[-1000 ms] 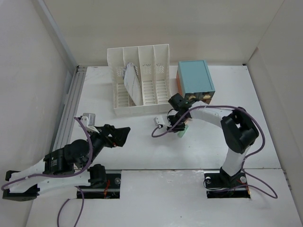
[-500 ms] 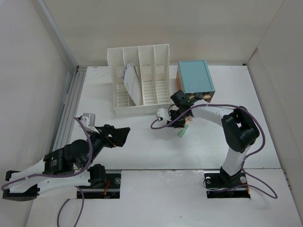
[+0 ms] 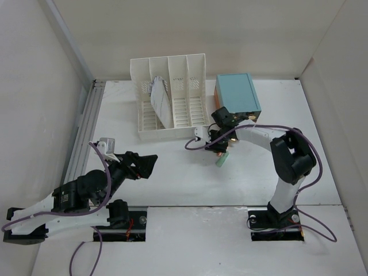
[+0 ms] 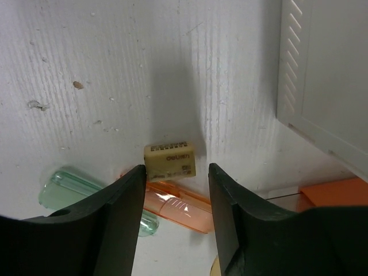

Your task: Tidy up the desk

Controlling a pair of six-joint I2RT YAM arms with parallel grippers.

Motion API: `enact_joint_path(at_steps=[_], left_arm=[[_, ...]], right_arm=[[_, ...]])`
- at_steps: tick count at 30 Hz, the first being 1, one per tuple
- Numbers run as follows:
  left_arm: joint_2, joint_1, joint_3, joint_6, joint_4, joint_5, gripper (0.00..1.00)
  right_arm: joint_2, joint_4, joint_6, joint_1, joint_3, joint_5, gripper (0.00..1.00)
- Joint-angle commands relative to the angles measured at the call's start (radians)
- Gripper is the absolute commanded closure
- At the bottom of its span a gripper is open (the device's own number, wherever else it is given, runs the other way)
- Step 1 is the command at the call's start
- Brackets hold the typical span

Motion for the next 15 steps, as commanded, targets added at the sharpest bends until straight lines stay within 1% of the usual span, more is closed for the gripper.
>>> enact_joint_path(at_steps=[1, 10, 13, 14, 15], left_arm=[[-0.010, -0.006, -0.001, 0.008, 0.016, -0.011, 0.00], [-0.019, -0.006, -0.001, 0.008, 0.016, -0.011, 0.00], [-0.019, -0.006, -0.001, 0.008, 0.016, -0.011, 0.00], [-0.019, -0.006, -0.001, 0.008, 0.016, -0.011, 0.00], [-0.019, -0.006, -0.001, 0.008, 0.016, -0.011, 0.00]], right_arm=[[0.017, 0.001, 0.023, -0.016, 0.021, -0.008, 0.46], [0.075, -0.086, 0.014, -0.016, 0.072, -0.047, 0.43], [0.084, -0.086, 0.014, -0.016, 0.072, -0.059, 0.56], [0.084, -0.086, 0.014, -0.016, 0.072, -0.059, 0.69], [0.084, -0.097, 0.014, -0.016, 0.081, -0.068, 0.75]])
